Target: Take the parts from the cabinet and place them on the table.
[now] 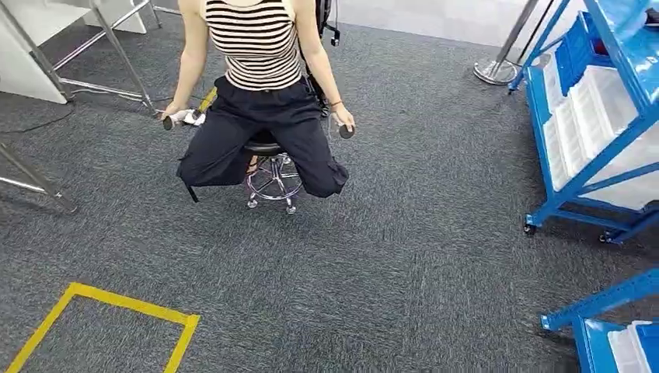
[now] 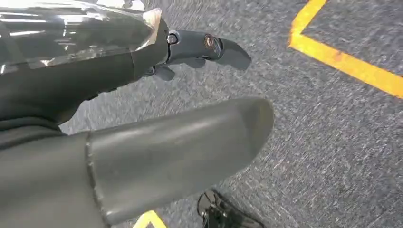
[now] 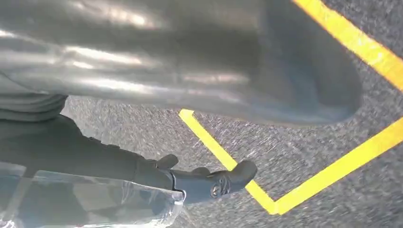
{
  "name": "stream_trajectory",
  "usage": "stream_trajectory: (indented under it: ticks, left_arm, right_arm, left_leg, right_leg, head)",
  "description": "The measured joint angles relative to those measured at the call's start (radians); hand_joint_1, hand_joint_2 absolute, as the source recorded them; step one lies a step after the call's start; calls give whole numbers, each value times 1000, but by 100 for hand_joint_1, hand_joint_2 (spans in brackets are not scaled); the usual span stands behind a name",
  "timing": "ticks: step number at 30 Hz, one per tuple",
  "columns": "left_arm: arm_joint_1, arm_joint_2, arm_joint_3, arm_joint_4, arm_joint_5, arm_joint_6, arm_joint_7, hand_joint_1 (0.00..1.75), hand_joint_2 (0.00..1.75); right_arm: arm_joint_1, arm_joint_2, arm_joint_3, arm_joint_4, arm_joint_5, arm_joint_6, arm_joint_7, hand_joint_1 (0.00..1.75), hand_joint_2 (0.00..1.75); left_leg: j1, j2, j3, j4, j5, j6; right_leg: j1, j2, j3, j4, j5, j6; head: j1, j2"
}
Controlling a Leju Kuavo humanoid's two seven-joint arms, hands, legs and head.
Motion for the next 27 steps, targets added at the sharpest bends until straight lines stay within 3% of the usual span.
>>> stream_trajectory:
  ticks: [1,2,4,5,6,7,10,11,12,13,14,15,16,17,18,19,20,21,22,25,26,27]
  left_arm:
    - [0,0,0,0,0,0,1,0,0]
    - [-1,0,0,0,0,0,2,0,0]
    - [-3,-1,0,0,-1,0,2,0,0]
    - [-4,-1,0,0,-1,0,2,0,0]
    - [-4,0,0,0,-1,0,2,0,0]
    - [-3,0,0,0,-1,0,2,0,0]
    - [-7,-1,0,0,-1,1,6,0,0]
    - [-7,-2,0,0,-2,1,6,0,0]
    - [-7,-3,0,0,-3,1,6,0,0]
    - [-5,-3,0,0,-3,2,6,0,0]
    - [-3,-2,0,0,-3,3,7,0,0]
    - [0,-1,0,0,-3,3,7,0,0]
    - [1,-1,0,0,-3,3,7,0,0]
    - [1,-1,0,0,-4,3,7,0,0]
    - [1,-1,0,0,-5,3,7,0,0]
    - [1,-1,0,0,-6,2,6,0,0]
    - [0,0,0,0,-7,1,6,0,0]
    - [0,1,0,0,-8,0,5,0,0]
    - [0,1,0,0,-10,-1,3,0,0]
    - [-2,2,0,0,-11,-2,1,0,0]
    - [-3,3,0,0,-12,-2,0,0,0]
    - [-4,2,0,0,-12,-2,0,0,0]
  right_arm:
    - [3,0,0,0,0,0,0,0,0]
    - [6,0,0,0,2,0,0,0,0]
    - [6,-1,0,0,3,0,0,0,0]
    - [4,-1,0,0,3,0,0,0,0]
    - [2,-1,0,0,3,0,0,0,0]
    - [2,0,0,0,3,0,0,0,0]
    - [4,-2,0,0,5,-1,0,0,0]
    - [4,-1,0,0,6,-3,1,0,0]
    - [4,-2,0,0,6,-4,2,0,0]
    - [3,-2,0,0,6,-4,2,0,0]
    - [2,-2,0,0,6,-5,2,0,0]
    - [3,-2,0,0,6,-5,2,0,0]
    - [4,-2,0,0,5,-5,2,0,0]
    - [4,-2,0,0,5,-6,2,0,0]
    - [6,-1,0,0,3,-6,3,0,0]
    - [5,0,0,0,3,-6,3,0,0]
    - [4,2,0,0,3,-6,3,0,0]
    - [3,2,0,0,2,-6,3,0,0]
    - [1,3,0,0,2,-8,3,0,0]
    - [5,5,0,0,3,-10,3,0,0]
    - [10,6,0,1,5,-11,4,0,0]
    - [11,6,0,1,7,-12,4,0,0]
  left_leg:
    - [0,11,-1,0,0,0]
    - [-1,22,-1,0,0,-1]
    - [0,41,3,1,-2,-4]
    - [-3,50,6,4,-3,-7]
    - [-10,58,9,5,-9,-15]
    - [-8,62,12,6,-11,-22]
    - [-4,91,21,4,-13,-41]
    - [3,61,17,16,-26,-49]
    - [5,13,-1,59,-65,-52]
    - [7,-15,-34,137,-113,-54]
    - [6,-26,-78,229,-157,-56]
    - [6,-31,-113,301,-181,-55]
    - [6,-32,-132,332,-180,-54]
    - [6,-32,-126,312,-155,-51]
    - [6,-34,-100,254,-112,-48]
    - [7,-40,-54,155,-55,-45]
    - [9,-62,-16,75,-17,-43]
    - [10,-104,9,27,-22,-39]
    - [9,-98,7,18,-19,-37]
    - [1,-81,6,21,-18,-28]
    - [-1,-72,7,17,-14,-20]
    - [7,-58,7,5,-5,-8]
  right_leg:
    - [-1,-1,1,5,3,7]
    - [-2,-4,32,-47,25,18]
    - [-2,-28,142,-238,88,34]
    - [-1,-76,197,-332,110,32]
    - [1,-99,193,-334,119,21]
    - [4,-81,194,-335,121,13]
    - [6,-52,189,-342,128,-7]
    - [-2,-41,199,-344,133,-14]
    - [-2,-32,196,-343,137,-21]
    - [0,-23,193,-343,139,-24]
    - [2,-10,190,-343,140,-25]
    - [5,1,187,-342,141,-27]
    - [7,14,187,-342,141,-27]
    - [7,25,188,-340,141,-27]
    - [7,37,190,-338,141,-27]
    - [7,51,192,-337,141,-27]
    - [7,62,193,-336,141,-26]
    - [9,72,191,-335,141,-24]
    - [15,82,185,-330,140,-19]
    - [7,97,172,-334,146,-4]
    - [6,106,166,-337,149,3]
    - [5,88,165,-326,143,4]
  head:
    - [0,0]
    - [0,0]
    - [2,0]
    - [3,0]
    - [2,0]
    - [0,0]
    - [0,0]
    - [-2,0]
    - [-9,0]
    - [-12,0]
    - [-13,0]
    - [-14,0]
    - [-14,0]
    - [-14,0]
    - [-14,0]
    - [-15,0]
    - [-15,0]
    - [-15,0]
    - [-14,0]
    - [-15,0]
    - [-15,0]
    - [-13,0]
